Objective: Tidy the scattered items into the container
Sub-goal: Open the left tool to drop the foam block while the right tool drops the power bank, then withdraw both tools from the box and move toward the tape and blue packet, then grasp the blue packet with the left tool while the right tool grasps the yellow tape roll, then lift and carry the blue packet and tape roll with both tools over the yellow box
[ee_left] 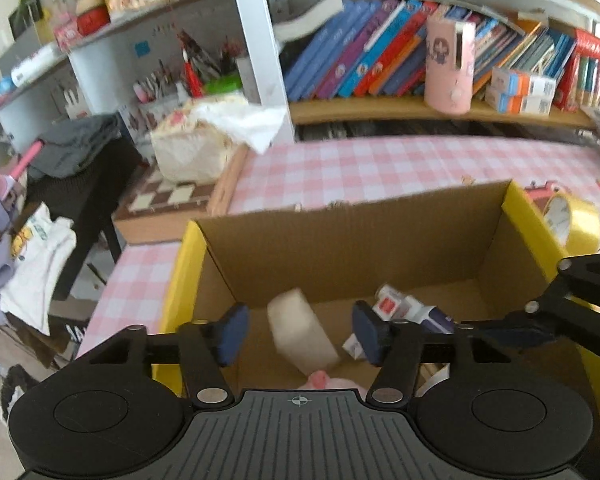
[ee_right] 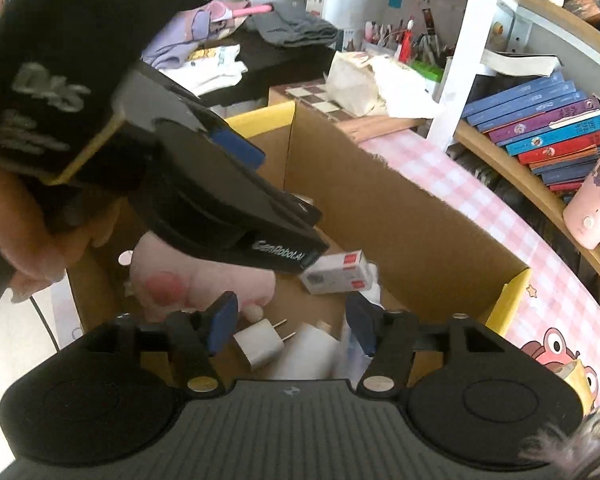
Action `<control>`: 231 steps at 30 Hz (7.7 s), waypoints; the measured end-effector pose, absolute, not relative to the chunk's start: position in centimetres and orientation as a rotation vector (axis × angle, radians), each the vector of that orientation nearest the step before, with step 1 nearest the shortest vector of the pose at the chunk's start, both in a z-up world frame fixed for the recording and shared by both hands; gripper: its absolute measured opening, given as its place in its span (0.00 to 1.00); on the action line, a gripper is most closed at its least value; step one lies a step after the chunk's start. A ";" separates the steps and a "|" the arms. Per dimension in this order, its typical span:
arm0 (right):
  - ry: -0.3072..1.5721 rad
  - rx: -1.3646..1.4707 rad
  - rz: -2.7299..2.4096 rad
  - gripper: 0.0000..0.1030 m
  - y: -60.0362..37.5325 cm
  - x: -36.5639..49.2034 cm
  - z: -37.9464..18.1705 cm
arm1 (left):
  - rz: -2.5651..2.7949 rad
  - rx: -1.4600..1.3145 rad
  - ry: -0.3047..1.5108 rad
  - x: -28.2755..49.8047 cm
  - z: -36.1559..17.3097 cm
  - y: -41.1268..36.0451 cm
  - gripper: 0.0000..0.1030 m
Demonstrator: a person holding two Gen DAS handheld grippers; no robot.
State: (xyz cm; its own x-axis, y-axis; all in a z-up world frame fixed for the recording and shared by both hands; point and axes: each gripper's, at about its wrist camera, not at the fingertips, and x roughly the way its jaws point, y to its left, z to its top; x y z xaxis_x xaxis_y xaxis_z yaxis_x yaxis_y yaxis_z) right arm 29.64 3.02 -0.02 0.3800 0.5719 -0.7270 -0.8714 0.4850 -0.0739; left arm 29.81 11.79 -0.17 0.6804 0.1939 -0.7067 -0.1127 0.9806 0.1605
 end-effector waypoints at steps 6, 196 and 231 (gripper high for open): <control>0.627 -0.394 0.959 0.63 1.2 29.3 2.6 | 0.188 0.138 0.702 27.0 2.7 10.5 0.75; 0.759 -0.116 0.895 0.88 -21.5 43.3 -3.4 | 0.165 -0.081 0.860 28.6 -3.2 -11.5 0.28; 0.836 -0.039 0.350 0.88 -26.2 20.9 0.8 | -0.251 -0.129 0.753 14.8 0.4 -6.3 0.28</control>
State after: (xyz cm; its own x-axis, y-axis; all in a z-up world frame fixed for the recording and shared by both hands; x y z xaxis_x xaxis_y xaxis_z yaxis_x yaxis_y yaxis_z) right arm 20.92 -26.19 0.80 0.6168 0.2887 -0.7322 -0.3190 0.9422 0.1028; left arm 14.80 -6.30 0.41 0.7015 -0.2708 -0.6593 0.1790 0.9623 -0.2049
